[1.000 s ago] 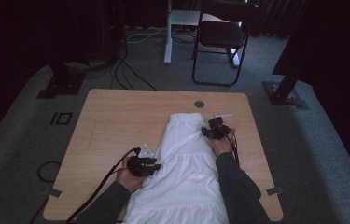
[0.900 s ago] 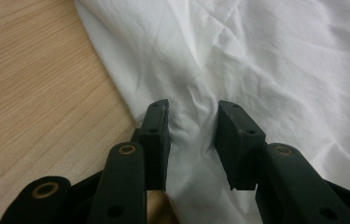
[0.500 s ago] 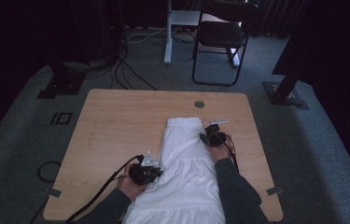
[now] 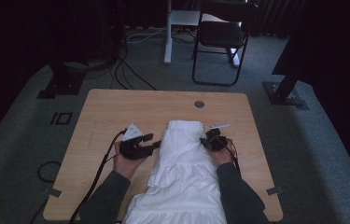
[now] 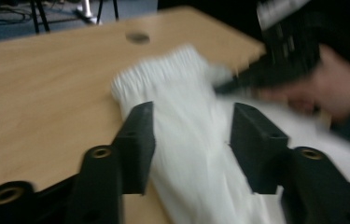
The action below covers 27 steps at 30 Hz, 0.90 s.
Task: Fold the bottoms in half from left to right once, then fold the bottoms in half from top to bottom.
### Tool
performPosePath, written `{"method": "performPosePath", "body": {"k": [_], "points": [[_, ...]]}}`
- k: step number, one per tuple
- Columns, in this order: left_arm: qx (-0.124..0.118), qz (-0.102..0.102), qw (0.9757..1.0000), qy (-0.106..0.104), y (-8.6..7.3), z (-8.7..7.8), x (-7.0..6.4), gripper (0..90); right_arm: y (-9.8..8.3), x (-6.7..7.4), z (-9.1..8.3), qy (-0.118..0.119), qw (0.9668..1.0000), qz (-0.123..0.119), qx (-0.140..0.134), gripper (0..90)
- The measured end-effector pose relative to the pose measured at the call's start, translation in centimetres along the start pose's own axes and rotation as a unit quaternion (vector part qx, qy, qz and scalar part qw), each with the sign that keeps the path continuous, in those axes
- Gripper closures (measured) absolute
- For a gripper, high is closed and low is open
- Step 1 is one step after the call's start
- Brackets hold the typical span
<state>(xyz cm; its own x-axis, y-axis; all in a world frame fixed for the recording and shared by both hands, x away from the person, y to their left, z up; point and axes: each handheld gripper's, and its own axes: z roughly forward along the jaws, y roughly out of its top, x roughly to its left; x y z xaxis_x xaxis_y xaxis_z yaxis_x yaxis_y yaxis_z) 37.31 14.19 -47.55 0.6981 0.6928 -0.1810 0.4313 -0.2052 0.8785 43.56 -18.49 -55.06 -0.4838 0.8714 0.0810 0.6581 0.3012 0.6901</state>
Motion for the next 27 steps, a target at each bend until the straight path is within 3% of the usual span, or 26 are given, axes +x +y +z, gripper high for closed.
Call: {"method": "performPosePath", "body": {"k": [2, 5, 6, 10, 14, 19, 22, 27], "points": [[0.008, -0.004, 0.9999, 0.004, -0.2, 1.3, 0.7, 44.4, 0.0, 0.0, 0.0, 0.001, 1.0, 0.001, 0.0, 83.2], [0.045, 0.027, 0.9984, 0.019, -0.5, 3.6, 0.7, 42.7, 0.0, -0.1, 0.0, 0.003, 1.0, 0.0, 0.001, 83.2], [0.052, 0.03, 0.998, 0.019, -0.5, 4.3, 0.5, 41.7, 0.0, -0.1, 0.0, 0.003, 1.0, 0.0, 0.001, 83.2], [0.084, 0.016, 0.9962, 0.019, -0.2, 7.4, 0.2, 36.5, 0.0, -0.2, 0.0, 0.007, 1.0, 0.002, 0.0, 83.2], [0.101, 0.009, 0.994, 0.04, -0.3, 9.8, -0.3, 31.5, -0.1, -0.4, 0.0, 0.012, 0.9999, 0.005, -0.003, 83.2], [0.124, 0.0, 0.9899, 0.069, -1.1, 11.3, 0.4, 27.9, -0.2, -0.5, 0.0, 0.017, 0.9998, 0.007, -0.007, 83.2], [0.137, 0.007, 0.9875, 0.078, -1.5, 11.8, 0.8, 26.3, -0.2, -0.5, 0.0, 0.017, 0.9998, 0.008, -0.007, 83.2], [0.146, -0.005, 0.9865, 0.075, -2.1, 12.4, 1.6, 26.1, -0.1, -0.5, 0.0, 0.015, 0.9998, 0.006, -0.005, 83.2]]}}
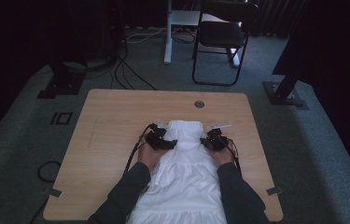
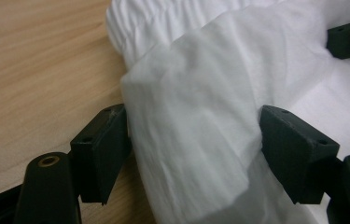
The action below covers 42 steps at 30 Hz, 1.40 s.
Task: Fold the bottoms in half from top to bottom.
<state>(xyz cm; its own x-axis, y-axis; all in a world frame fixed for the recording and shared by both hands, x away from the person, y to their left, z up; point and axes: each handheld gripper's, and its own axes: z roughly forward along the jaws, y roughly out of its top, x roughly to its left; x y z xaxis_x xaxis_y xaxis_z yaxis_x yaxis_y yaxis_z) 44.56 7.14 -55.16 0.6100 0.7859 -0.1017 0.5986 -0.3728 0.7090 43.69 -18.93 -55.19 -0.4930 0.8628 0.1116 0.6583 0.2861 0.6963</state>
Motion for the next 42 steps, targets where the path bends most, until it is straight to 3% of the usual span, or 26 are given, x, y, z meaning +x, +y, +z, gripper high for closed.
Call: {"method": "performPosePath", "body": {"k": [4, 12, 14, 16, 18, 20, 22, 25, 26, 28, 32, 34, 36, 38, 40, 42], "points": [[-0.01, -0.006, 0.9999, -0.009, 0.0, 0.1, 0.4, 25.9, 0.0, 0.0, 0.0, -0.001, 1.0, -0.001, 0.0, 83.1], [-0.018, 0.017, 0.9996, 0.012, 0.0, 0.5, 0.3, 26.5, 0.0, 0.1, 0.0, 0.001, 1.0, 0.004, -0.002, 78.7], [-0.018, 0.027, 0.9993, 0.019, -0.1, 0.6, 0.1, 27.2, 0.1, 0.2, 0.0, 0.009, 0.9999, 0.009, 0.004, 70.3], [-0.018, 0.033, 0.9991, 0.022, -0.1, 0.7, 0.0, 27.2, 0.5, 0.2, 0.1, 0.017, 0.9996, 0.016, 0.013, 54.9], [-0.018, 0.034, 0.9991, 0.021, -0.1, 0.7, 0.0, 27.2, 0.8, 0.3, 0.2, -0.002, 0.9999, 0.012, 0.01, 45.8], [-0.018, 0.034, 0.999, 0.021, -0.1, 0.7, 0.0, 27.2, 0.9, 0.3, 0.5, -0.019, 0.9996, 0.023, 0.0, 36.4], [-0.016, 0.036, 0.9989, 0.024, -0.1, 0.7, -0.1, 27.2, 0.9, 0.3, 0.9, -0.019, 0.9994, 0.027, -0.004, 34.9], [-0.005, 0.037, 0.9988, 0.031, 0.0, 0.5, -0.4, 27.4, 0.9, 0.8, 1.0, -0.037, 0.9993, 0.009, 0.001, 37.0], [-0.001, 0.036, 0.9988, 0.031, 0.0, 0.4, -0.6, 29.2, 1.0, 1.1, 1.1, -0.047, 0.9988, -0.011, 0.008, 40.5], [0.014, 0.031, 0.999, 0.027, 0.0, 0.0, -0.8, 34.5, 0.9, 1.4, 0.9, -0.042, 0.9989, -0.018, 0.009, 46.2], [0.032, 0.017, 0.9991, 0.02, -0.1, -0.9, -0.8, 50.3, 0.7, 2.0, 0.7, -0.031, 0.9991, -0.027, 0.008, 68.6], [0.039, 0.004, 0.9992, 0.003, 0.0, -1.0, -0.6, 62.4, 0.8, 2.4, 0.7, -0.023, 0.9992, -0.029, 0.013, 78.8], [0.042, -0.017, 0.9986, -0.027, 0.1, -1.0, -0.2, 75.2, 0.9, 2.6, 0.7, -0.022, 0.9993, -0.027, 0.017, 81.9], [0.042, -0.026, 0.998, -0.04, 0.1, -0.9, 0.1, 81.7, 0.9, 2.5, 0.8, -0.019, 0.9995, -0.02, 0.013, 83.4], [0.038, -0.004, 0.9987, -0.033, 0.5, -1.1, 0.1, 83.7, 1.0, 2.2, 0.9, -0.019, 0.9997, -0.013, 0.006, 83.8], [0.029, 0.006, 0.9992, -0.027, 1.1, -1.5, 0.1, 84.2, 1.4, 1.9, 0.8, -0.014, 0.9999, -0.008, -0.002, 83.8]]}}
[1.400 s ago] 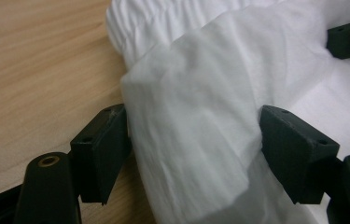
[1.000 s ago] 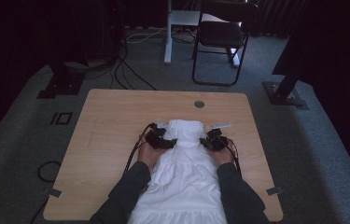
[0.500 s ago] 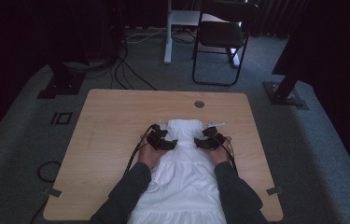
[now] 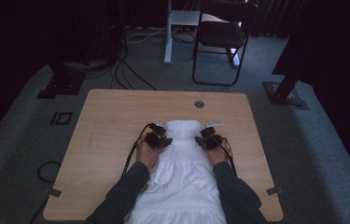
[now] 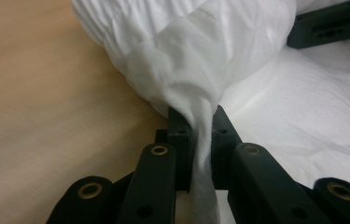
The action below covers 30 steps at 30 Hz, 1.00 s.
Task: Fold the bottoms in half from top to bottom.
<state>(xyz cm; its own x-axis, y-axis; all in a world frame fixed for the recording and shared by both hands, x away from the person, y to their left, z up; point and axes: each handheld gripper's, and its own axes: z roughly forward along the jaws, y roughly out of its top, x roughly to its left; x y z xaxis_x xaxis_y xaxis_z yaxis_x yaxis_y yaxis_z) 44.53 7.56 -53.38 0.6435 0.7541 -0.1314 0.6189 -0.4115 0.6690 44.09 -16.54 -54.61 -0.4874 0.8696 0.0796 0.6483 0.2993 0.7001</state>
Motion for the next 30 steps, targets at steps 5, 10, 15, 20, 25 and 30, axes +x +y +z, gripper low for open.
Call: {"method": "performPosePath", "body": {"k": [5, 10, 15, 20, 25, 30], "points": [[-0.049, 0.036, 0.9979, 0.024, 3.9, -3.1, 0.2, 84.5, 2.8, -0.3, -2.1, -0.003, 0.999, -0.018, -0.042, 83.8], [-0.107, 0.075, 0.991, 0.032, 8.3, -7.1, 0.3, 84.5, 6.9, -1.1, -5.5, 0.01, 0.9952, -0.028, -0.093, 83.7], [-0.142, 0.087, 0.9854, 0.038, 11.3, -9.6, 0.3, 84.4, 10.5, -1.5, -9.0, 0.0, 0.9871, -0.035, -0.157, 83.7], [-0.151, 0.093, 0.9838, 0.024, 12.5, -11.5, 0.0, 83.8, 12.3, -1.1, -11.6, -0.002, 0.9841, -0.054, -0.169, 83.3], [-0.143, 0.11, 0.9835, 0.007, 10.9, -12.2, -1.0, 83.3, 10.4, -0.4, -12.7, 0.01, 0.9847, -0.066, -0.161, 82.9], [-0.151, 0.132, 0.9795, -0.018, 8.4, -14.1, -3.0, 83.3, 7.7, 0.8, -14.8, 0.034, 0.9835, -0.076, -0.161, 82.5]]}}
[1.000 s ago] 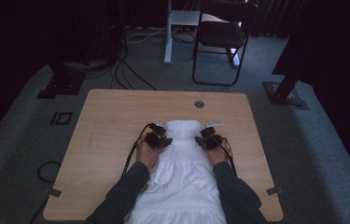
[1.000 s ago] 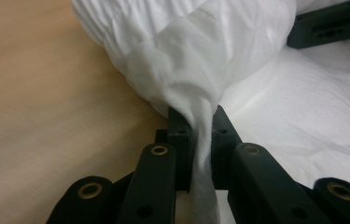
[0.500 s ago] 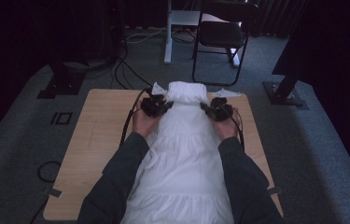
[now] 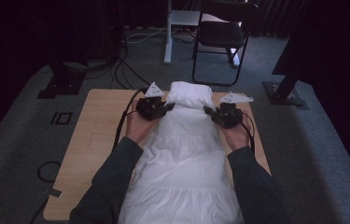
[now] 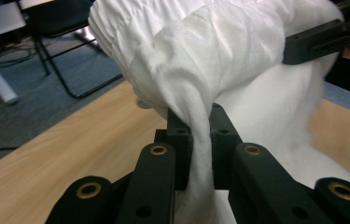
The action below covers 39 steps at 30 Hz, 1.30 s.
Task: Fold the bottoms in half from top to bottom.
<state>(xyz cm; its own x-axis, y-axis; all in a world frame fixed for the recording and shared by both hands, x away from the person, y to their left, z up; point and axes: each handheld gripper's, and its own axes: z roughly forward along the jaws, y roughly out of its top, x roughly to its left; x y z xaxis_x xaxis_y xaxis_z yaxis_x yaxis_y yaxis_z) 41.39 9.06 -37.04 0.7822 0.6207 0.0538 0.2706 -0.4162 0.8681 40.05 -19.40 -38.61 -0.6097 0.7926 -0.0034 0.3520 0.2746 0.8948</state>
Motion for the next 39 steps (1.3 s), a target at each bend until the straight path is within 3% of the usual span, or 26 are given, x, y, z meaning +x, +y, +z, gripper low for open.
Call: {"method": "performPosePath", "body": {"k": [4, 6, 8, 11, 13, 14, 16, 19, 20, 21, 23, 25, 29, 36, 39], "points": [[-0.006, 0.019, 0.9996, -0.022, -2.2, -2.4, -3.2, 83.0, -2.1, 2.0, -2.6, 0.022, 0.9997, -0.012, -0.002, 82.2], [-0.008, 0.034, 0.999, -0.027, -3.8, -3.4, -5.1, 82.9, -3.8, 3.3, -3.9, 0.033, 0.9993, -0.016, 0.0, 82.2], [-0.006, 0.036, 0.9987, -0.037, -5.4, -4.0, -6.5, 82.9, -5.6, 4.5, -4.9, 0.046, 0.9988, -0.017, 0.004, 82.0], [0.012, 0.025, 0.9982, -0.053, -9.1, -4.6, -8.8, 82.7, -8.5, 6.2, -5.9, 0.063, 0.9977, -0.017, 0.018, 81.8], [0.036, 0.028, 0.9974, -0.056, -11.5, -4.5, -10.0, 82.1, -11.1, 7.6, -6.2, 0.076, 0.9961, -0.015, 0.043, 81.3], [0.049, 0.019, 0.9966, -0.063, -12.8, -4.2, -10.4, 81.8, -12.4, 8.2, -6.1, 0.082, 0.995, -0.016, 0.056, 81.2], [0.089, -0.003, 0.9929, -0.078, -15.4, -3.1, -11.2, 81.8, -14.7, 9.2, -5.8, 0.085, 0.9926, -0.014, 0.086, 81.1], [0.154, 0.003, 0.9844, -0.085, -18.6, -0.9, -12.2, 81.7, -17.3, 9.9, -4.5, 0.081, 0.9879, -0.02, 0.13, 81.2], [0.16, 0.007, 0.9838, -0.081, -19.2, -0.4, -12.3, 81.7, -17.9, 10.0, -4.0, 0.083, 0.9857, -0.017, 0.146, 81.2], [0.155, 0.004, 0.9844, -0.083, -19.4, -0.2, -12.1, 81.7, -18.4, 10.0, -3.5, 0.084, 0.9838, -0.014, 0.158, 81.2], [0.156, -0.016, 0.9834, -0.09, -19.2, 0.2, -11.4, 81.7, -19.0, 10.0, -2.8, 0.08, 0.9807, -0.012, 0.178, 81.2], [0.16, -0.007, 0.9833, -0.087, -19.1, 0.5, -11.2, 81.7, -19.0, 9.9, -2.2, 0.08, 0.9789, -0.011, 0.188, 81.0], [0.164, -0.004, 0.9838, -0.072, -18.5, 1.3, -10.6, 81.5, -18.7, 8.9, -0.6, 0.072, 0.9799, -0.005, 0.186, 81.4], [0.156, -0.018, 0.9872, -0.03, -17.3, 3.6, -8.2, 81.4, -16.7, 6.2, 3.1, 0.05, 0.9821, -0.01, 0.181, 81.2], [0.153, -0.024, 0.9876, -0.024, -17.0, 4.2, -7.2, 81.4, -15.9, 5.3, 4.3, 0.048, 0.9819, -0.007, 0.183, 81.2]]}}
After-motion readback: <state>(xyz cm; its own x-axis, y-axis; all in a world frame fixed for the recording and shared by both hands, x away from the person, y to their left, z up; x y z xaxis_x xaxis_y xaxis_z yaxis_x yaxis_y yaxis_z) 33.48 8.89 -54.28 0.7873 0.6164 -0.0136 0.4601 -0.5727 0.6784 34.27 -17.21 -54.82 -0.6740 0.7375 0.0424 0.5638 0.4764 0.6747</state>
